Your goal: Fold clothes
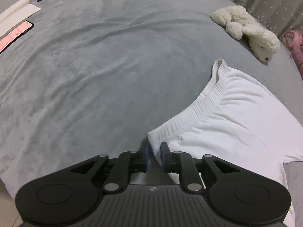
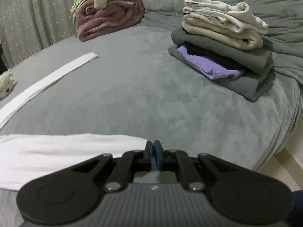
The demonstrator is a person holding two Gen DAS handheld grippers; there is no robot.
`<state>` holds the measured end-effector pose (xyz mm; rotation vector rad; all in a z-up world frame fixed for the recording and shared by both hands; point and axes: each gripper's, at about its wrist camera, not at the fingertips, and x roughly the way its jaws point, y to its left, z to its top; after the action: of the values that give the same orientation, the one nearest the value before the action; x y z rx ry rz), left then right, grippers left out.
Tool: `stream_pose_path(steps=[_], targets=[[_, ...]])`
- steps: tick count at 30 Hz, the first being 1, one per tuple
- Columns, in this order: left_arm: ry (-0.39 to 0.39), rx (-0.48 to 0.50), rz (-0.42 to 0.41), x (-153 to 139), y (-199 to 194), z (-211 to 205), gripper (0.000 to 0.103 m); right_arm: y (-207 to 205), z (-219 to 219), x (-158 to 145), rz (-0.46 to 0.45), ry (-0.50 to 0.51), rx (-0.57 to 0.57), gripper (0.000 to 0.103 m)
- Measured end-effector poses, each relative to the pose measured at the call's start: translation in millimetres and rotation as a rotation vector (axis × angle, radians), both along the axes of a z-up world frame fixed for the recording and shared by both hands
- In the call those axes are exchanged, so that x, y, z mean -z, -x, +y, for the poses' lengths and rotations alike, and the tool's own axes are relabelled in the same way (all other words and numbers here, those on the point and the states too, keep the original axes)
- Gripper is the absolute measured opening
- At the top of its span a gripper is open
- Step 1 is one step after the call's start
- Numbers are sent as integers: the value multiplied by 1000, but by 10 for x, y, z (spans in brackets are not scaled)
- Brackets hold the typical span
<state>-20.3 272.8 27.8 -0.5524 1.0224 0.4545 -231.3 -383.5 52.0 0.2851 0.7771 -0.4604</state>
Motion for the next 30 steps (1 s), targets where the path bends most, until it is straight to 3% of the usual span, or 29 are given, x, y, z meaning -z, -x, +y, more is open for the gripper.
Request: stream_pose_path(steps=[4, 7, 11, 16, 19, 24, 30], targets=[[11, -10, 2, -48, 51, 31, 41, 5, 5, -14, 51, -12, -10, 10], [54, -42, -15, -80, 134, 121, 42, 27, 7, -94, 70, 13, -30, 10], [-17, -113, -19, -154, 175, 252, 42, -8, -50, -240, 50, 52, -58, 24], [-25, -156, -61, -215, 193, 275, 42, -314, -97, -277, 82, 94, -169, 31], [12, -72, -107, -279, 128, 123, 42, -545, -163, -198, 115, 53, -236, 31], [-37, 126, -165, -426, 44, -463, 42, -685, -150, -20, 112, -25, -379, 29], [-84, 310, -111, -293, -98, -1092, 42, -679, -123, 146, 131, -51, -443, 25]])
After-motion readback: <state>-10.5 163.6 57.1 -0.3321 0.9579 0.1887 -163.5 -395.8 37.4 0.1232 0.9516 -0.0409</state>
